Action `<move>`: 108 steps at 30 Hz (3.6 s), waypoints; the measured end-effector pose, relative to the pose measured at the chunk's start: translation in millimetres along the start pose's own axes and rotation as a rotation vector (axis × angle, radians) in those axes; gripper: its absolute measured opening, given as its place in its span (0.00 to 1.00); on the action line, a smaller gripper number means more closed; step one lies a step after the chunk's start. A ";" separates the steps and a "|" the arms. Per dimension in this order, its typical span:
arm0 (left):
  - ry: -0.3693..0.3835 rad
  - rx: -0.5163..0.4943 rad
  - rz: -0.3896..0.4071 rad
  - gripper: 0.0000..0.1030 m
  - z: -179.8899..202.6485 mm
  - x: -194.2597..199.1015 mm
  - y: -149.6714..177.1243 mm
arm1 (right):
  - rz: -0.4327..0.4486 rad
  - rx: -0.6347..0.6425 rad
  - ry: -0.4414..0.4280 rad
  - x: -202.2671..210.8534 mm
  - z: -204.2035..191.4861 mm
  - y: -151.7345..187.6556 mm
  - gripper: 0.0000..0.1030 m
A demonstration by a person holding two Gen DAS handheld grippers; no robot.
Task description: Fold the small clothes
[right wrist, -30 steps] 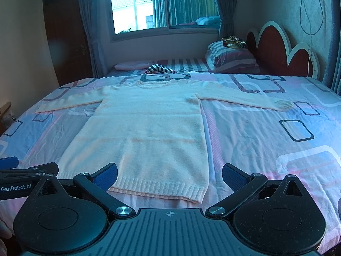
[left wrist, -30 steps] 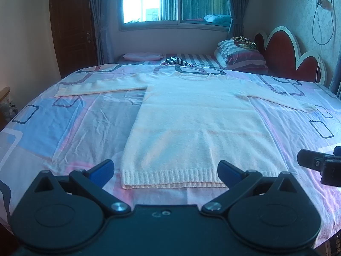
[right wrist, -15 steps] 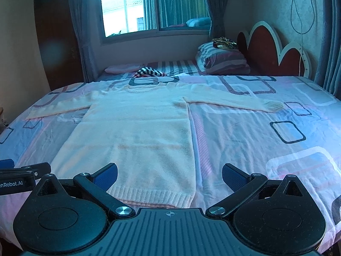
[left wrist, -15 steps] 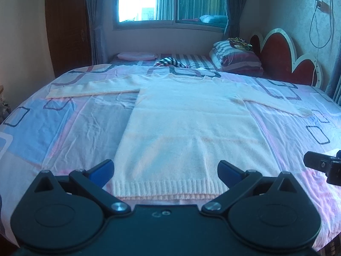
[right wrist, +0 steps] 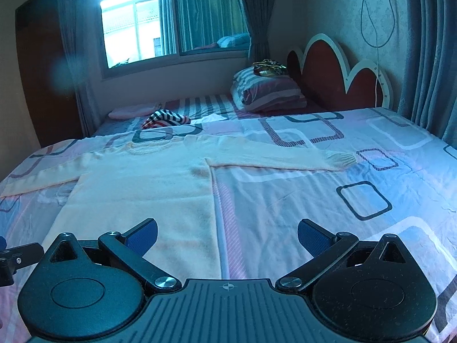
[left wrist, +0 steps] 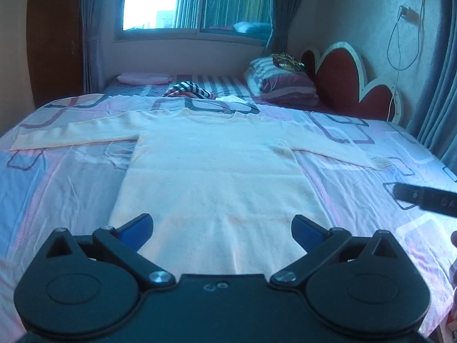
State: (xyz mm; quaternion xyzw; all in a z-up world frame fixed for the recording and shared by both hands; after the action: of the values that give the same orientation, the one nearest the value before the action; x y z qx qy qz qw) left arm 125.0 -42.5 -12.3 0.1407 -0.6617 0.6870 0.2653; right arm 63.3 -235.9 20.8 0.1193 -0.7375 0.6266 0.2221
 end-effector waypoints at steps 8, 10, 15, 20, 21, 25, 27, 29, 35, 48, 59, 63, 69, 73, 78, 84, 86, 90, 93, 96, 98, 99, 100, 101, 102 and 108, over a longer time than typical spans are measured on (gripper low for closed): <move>-0.132 -0.008 -0.002 0.99 -22.7 -63.4 -33.8 | 0.053 -0.047 0.078 -63.1 46.6 -33.5 1.00; -0.148 -0.030 0.005 0.99 -27.3 -78.2 -41.3 | 0.076 -0.071 0.101 -84.2 64.3 -42.5 1.00; -0.246 -0.048 0.064 0.99 -42.3 -111.7 -54.7 | 0.087 -0.149 0.168 -145.7 118.6 -56.6 0.99; -0.238 -0.046 0.020 0.99 -49.9 -145.0 -56.6 | 0.061 -0.172 0.201 -201.7 160.3 -55.7 0.76; -0.225 -0.036 -0.006 0.99 -52.2 -153.9 -55.8 | 0.045 -0.189 0.209 -212.5 169.6 -54.5 0.67; -0.209 -0.032 -0.044 0.99 -52.6 -178.1 -48.0 | 0.026 -0.314 0.273 -250.5 215.7 -40.2 0.63; -0.202 -0.053 -0.058 0.99 -48.8 -188.9 -44.0 | 0.003 -0.393 0.301 -263.6 239.8 -32.2 0.61; -0.190 -0.079 -0.077 0.99 -42.1 -198.8 -41.2 | -0.005 -0.468 0.316 -273.1 261.5 -24.4 0.51; -0.175 -0.133 -0.100 0.99 -29.2 -223.0 -43.3 | 0.035 -0.556 0.287 -286.9 289.4 -18.9 0.49; -0.211 -0.050 -0.135 0.99 -50.9 -236.2 -62.4 | -0.022 -0.491 0.320 -295.2 295.5 -32.2 0.02; -0.301 -0.045 -0.173 0.99 -96.3 -230.3 -62.3 | -0.023 -0.353 0.180 -345.1 191.2 -62.0 0.02; -0.309 -0.039 -0.155 0.91 -109.6 -225.6 -63.2 | -0.031 -0.278 0.078 -360.4 125.2 -71.4 0.02; -0.303 -0.021 -0.150 0.90 -128.3 -237.4 -65.7 | -0.042 -0.147 -0.085 -374.9 8.8 -74.0 0.02; -0.304 -0.012 -0.140 0.93 -145.3 -243.2 -71.4 | -0.053 -0.035 -0.150 -384.1 -62.6 -64.5 0.02; -0.273 0.034 -0.126 0.85 -175.7 -242.8 -76.8 | -0.059 0.052 -0.187 -394.2 -130.3 -49.8 0.02; -0.258 0.065 -0.140 0.72 -203.1 -247.0 -74.7 | -0.078 0.095 -0.248 -402.8 -187.6 -34.9 0.02; -0.251 0.070 -0.141 0.71 -207.2 -246.9 -74.7 | -0.092 0.106 -0.278 -403.0 -204.3 -28.7 0.02; -0.238 0.088 -0.133 0.72 -208.9 -248.7 -78.9 | -0.153 0.143 -0.336 -408.2 -232.3 -11.6 0.08; -0.223 0.100 -0.114 0.75 -201.6 -253.0 -85.1 | -0.096 0.152 -0.352 -395.3 -228.6 -15.5 0.56; -0.156 0.121 -0.108 0.62 -182.9 -268.3 -94.0 | -0.039 0.063 -0.311 -379.4 -195.1 -25.8 0.54; -0.095 0.135 -0.108 0.50 -163.5 -283.6 -99.4 | -0.035 0.000 -0.255 -375.9 -164.7 -32.3 0.22; -0.057 0.145 -0.117 0.50 -151.3 -293.5 -101.7 | -0.038 -0.028 -0.211 -372.0 -147.5 -35.8 0.17; -0.020 0.154 -0.120 0.50 -138.9 -302.5 -104.2 | -0.030 -0.060 -0.177 -371.1 -130.5 -39.2 0.15; 0.015 0.161 -0.119 0.50 -127.3 -310.6 -106.1 | -0.018 -0.085 -0.143 -369.1 -114.0 -41.7 0.15; 0.040 0.161 -0.122 0.50 -115.7 -318.9 -107.6 | -0.008 -0.101 -0.103 -367.3 -98.4 -43.5 0.15; 0.099 0.185 -0.200 0.28 -71.3 -375.4 -104.1 | 0.022 -0.238 0.107 -350.2 -6.0 -48.6 0.15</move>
State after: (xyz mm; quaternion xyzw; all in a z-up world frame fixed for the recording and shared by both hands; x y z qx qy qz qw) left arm 501.3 -41.0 -135.9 0.1959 -0.5642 0.7214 0.3506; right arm 392.1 -274.9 -103.3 0.0505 -0.7950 0.5423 0.2670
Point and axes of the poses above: each gripper's, at about its wrist camera, not at the fingertips, and x roughly against the way its jaws point, z to its right, y to its underside, the point moved 3 cm from there along -x, roughly the way its jaws point, and after that the axes turned 6 degrees about z, right-handed, at the moved point
